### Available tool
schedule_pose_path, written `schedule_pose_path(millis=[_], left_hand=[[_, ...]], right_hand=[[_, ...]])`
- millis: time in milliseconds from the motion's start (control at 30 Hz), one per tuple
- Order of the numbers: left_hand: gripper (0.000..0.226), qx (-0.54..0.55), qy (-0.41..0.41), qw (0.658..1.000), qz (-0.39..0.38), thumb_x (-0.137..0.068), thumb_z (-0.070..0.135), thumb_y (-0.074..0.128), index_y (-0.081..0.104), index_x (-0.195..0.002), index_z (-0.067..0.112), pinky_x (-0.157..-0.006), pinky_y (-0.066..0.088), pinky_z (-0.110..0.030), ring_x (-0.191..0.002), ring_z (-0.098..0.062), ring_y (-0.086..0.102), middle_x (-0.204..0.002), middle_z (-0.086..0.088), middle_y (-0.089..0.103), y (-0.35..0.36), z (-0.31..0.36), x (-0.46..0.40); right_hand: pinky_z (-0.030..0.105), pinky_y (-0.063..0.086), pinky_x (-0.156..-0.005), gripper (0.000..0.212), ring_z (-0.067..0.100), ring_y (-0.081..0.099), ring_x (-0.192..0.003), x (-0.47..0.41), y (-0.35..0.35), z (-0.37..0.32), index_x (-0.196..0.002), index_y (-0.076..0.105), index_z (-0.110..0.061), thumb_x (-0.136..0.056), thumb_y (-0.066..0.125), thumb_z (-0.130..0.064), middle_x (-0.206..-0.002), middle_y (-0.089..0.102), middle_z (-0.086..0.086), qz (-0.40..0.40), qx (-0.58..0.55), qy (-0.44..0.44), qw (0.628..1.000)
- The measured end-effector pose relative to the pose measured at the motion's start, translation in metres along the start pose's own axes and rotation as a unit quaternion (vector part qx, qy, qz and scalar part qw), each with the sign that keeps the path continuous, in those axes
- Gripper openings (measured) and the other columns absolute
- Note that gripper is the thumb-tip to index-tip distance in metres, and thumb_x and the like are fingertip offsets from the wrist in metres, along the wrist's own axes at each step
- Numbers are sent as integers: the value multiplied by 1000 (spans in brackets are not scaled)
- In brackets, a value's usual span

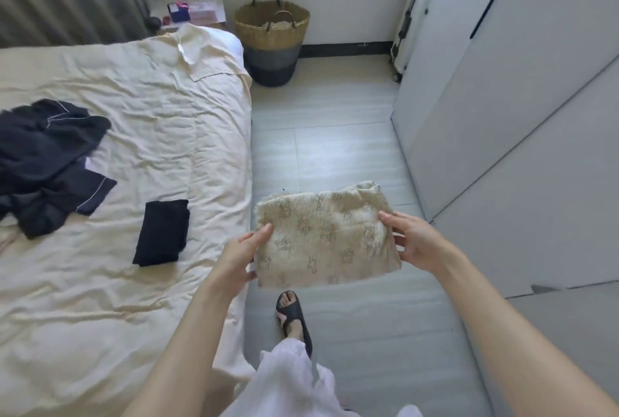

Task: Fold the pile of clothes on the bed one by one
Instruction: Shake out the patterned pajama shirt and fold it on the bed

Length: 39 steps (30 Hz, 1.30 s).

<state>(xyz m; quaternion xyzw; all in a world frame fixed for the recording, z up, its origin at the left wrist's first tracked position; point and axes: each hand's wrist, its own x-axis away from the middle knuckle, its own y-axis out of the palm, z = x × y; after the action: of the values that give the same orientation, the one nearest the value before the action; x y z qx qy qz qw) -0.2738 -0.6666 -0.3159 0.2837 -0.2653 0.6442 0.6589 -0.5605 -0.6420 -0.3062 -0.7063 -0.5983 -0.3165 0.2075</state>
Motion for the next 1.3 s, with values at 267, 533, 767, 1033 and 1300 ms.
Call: schedule_pose_path(millis=[267,533,767,1033,1300], left_hand=[[22,64,-9,997,38,-88,35,63,69,-100,17,-67,46,-33,-91,-18,62,-86,5,73,-52,87,-90],[19,174,-33,979,99,-86,33,64,70,-94,17,-72,49,-37,-92,-22,61,-83,2,73,-85,145,-178],[21,298,-19,941,160,-88,27,62,63,-102,11,-75,48,-39,-94,-25,59,-101,-8,66,-96,176,-247],[28,428,-9,867,257,-88,30,63,59,-109,13,-70,50,-36,-98,-22,62,-107,-7,66,-141,148,-284],[26,459,-12,805,376,-86,41,63,60,-106,23,-89,53,-43,-100,-19,64,-109,-2,65,-198,99,-341]], right_hand=[[31,51,-68,14,20,62,-81,-134,86,-110,-101,66,-15,-92,60,-24,-93,66,2,-46,62,25,997],[31,50,-71,14,18,63,-75,-263,169,-220,-94,68,-13,-94,55,-20,-83,66,2,-137,185,0,973],[35,46,-79,22,20,63,-85,-358,245,-291,-102,65,-2,-83,56,-8,-92,66,7,-209,340,-21,917],[28,48,-71,15,17,63,-82,-433,379,-280,-99,68,-5,-91,55,-7,-93,68,5,-248,452,-37,856],[34,42,-73,9,20,54,-79,-507,506,-204,-83,64,-8,-89,57,-11,-81,56,9,-292,539,-61,787]])
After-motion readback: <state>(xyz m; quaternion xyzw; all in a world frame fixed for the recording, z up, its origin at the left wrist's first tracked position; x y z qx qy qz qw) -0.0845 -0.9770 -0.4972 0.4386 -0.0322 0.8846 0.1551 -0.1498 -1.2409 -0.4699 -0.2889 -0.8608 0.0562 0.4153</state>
